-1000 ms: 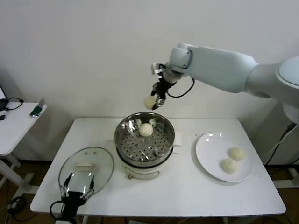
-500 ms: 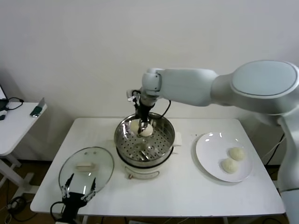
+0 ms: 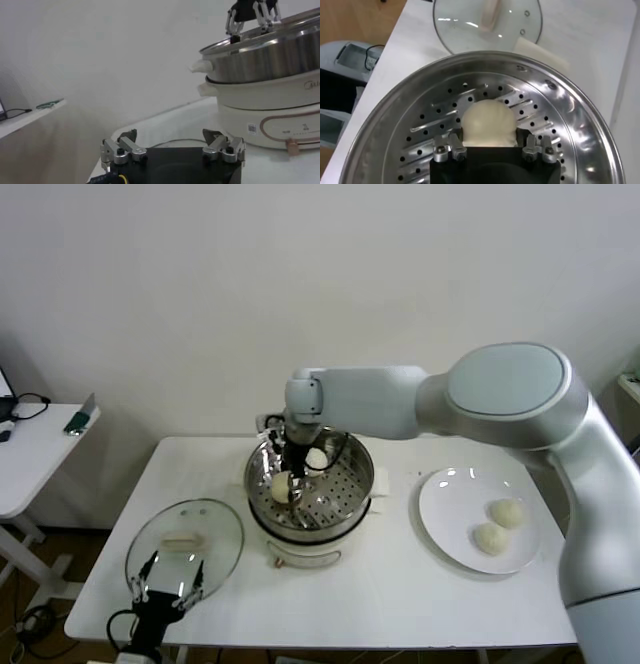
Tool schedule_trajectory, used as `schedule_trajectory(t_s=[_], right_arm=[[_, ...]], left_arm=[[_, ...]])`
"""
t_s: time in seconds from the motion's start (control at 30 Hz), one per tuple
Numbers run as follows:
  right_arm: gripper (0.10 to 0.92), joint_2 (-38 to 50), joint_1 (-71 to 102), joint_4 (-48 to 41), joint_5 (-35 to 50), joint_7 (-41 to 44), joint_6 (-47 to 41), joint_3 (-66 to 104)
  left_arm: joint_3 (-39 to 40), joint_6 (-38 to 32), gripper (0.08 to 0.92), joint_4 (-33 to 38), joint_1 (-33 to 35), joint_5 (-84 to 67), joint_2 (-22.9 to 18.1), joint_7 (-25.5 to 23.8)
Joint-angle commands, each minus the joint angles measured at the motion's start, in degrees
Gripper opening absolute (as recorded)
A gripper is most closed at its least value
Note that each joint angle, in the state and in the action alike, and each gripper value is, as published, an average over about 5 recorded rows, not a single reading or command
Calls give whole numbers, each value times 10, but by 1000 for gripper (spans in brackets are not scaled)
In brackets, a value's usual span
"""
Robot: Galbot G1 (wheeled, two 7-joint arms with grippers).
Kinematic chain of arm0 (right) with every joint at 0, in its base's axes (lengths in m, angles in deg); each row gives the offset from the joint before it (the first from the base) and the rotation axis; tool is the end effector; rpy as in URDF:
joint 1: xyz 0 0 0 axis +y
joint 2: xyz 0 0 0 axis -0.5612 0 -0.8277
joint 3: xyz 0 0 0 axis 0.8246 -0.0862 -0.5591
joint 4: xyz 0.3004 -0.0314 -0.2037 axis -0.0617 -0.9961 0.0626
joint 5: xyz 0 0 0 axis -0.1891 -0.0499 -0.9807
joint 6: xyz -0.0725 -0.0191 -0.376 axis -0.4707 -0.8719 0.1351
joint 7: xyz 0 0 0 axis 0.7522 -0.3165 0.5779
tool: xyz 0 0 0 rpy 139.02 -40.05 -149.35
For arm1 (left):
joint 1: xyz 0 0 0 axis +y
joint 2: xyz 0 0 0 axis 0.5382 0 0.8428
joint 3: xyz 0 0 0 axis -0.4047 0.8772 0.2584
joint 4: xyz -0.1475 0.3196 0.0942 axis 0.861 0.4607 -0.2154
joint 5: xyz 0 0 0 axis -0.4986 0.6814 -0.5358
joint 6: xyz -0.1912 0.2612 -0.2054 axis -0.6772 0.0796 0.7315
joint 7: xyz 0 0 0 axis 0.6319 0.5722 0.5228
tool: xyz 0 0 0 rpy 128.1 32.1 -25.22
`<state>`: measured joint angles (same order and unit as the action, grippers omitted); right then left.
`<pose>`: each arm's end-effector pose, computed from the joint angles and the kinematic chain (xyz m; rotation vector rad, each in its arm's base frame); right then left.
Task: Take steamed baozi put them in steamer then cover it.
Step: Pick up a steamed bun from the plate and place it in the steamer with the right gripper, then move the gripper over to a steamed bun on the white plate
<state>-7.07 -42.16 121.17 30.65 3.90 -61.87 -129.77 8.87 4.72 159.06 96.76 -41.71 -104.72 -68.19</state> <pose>0.6003 0.2581 -0.1213 1.5678 -1.2419 1.3985 0.1410 0.1013 -0.3900 -0.0253 -2.9154 -0.4989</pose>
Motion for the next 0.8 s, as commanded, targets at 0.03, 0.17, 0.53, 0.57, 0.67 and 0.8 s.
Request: schedule_trajectory(t_s=[0.03, 0.17, 0.53, 0.57, 0.67, 0.8], right_arm=[[688, -11, 13, -6, -1, -2, -4, -7], [769, -4, 11, -4, 0, 0, -8, 1], [823, 116, -91, 93, -29, 36, 1, 20], [823, 133, -103, 108, -34, 41, 3, 19], [823, 196, -142, 155, -60, 61, 11, 16], [823, 310, -186, 225, -115, 80, 15, 9]], left_arm=[[1, 0, 823, -2, -2, 0, 3, 0], [0, -1, 823, -2, -2, -1, 3, 0], [-4, -9, 823, -7, 0, -11, 10, 3], [-3, -10, 823, -7, 0, -11, 10, 3], [-2, -10, 823, -7, 1, -11, 9, 3], [-2, -11, 823, -3, 2, -8, 8, 3]])
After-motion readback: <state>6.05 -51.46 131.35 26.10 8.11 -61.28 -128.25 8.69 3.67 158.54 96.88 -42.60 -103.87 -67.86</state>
